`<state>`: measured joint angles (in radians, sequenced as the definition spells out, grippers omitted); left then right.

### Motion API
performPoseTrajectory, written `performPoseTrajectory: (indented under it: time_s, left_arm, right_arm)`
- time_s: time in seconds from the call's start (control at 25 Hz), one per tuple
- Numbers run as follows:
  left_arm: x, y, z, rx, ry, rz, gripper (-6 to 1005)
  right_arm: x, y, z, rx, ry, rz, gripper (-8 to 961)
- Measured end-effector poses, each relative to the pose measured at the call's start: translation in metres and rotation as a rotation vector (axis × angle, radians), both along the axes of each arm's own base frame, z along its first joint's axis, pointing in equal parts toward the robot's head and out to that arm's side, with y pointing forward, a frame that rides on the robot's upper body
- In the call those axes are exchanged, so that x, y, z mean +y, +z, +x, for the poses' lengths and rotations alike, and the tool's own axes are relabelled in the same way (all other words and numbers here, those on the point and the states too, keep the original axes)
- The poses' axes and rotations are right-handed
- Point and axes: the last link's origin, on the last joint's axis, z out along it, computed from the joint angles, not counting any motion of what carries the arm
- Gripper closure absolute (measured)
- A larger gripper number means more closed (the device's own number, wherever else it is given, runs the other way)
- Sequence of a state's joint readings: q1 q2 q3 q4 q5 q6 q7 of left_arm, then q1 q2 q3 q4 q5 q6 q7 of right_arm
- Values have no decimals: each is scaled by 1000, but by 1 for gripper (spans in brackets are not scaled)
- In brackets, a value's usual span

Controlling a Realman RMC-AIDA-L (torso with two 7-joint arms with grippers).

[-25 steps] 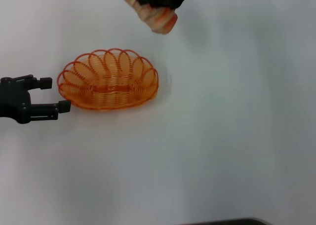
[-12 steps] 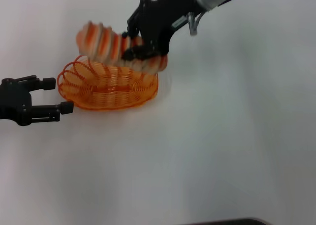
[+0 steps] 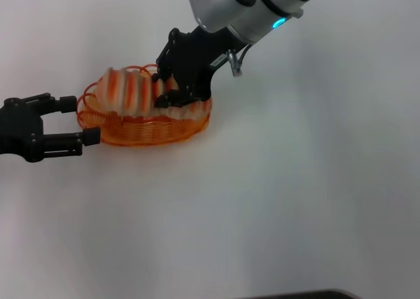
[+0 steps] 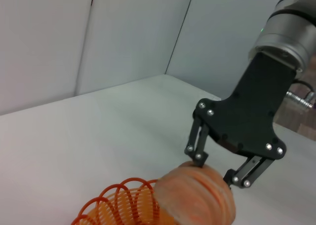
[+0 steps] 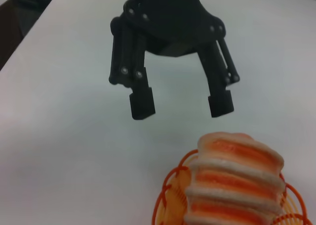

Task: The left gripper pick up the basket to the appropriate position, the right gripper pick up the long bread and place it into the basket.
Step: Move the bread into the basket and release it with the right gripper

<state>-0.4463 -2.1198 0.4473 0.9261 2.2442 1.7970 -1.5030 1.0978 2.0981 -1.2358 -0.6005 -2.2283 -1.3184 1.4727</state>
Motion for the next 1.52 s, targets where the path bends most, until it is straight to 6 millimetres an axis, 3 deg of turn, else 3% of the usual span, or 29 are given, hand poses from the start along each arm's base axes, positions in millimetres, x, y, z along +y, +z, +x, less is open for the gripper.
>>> performPoseTrajectory:
  time_s: [0.56,0.8,0.88,1.0,1.28,1.52]
  left_arm:
    - [2,0,2,1,-9,0,104]
    - [3,0,3,5,-12,0,105]
    - [4,0,3,7,-12,0,105]
    - [4,0,3,10,-17,-1,105]
    - [5,1,3,11,-15,4,105]
    - [8,-1,1,21,-10,19,106]
  right_arm:
    - [6,-13,-2,-29,-12,39,586]
    - [6,-12,-1,8,-39,42,347]
    - [6,-12,0,24,-46,46,163]
    - [6,-10,4,44,-61,57,165]
    - [-2,17,22,222,-143,110,174]
    - [-25,51,69,407,-317,128,176]
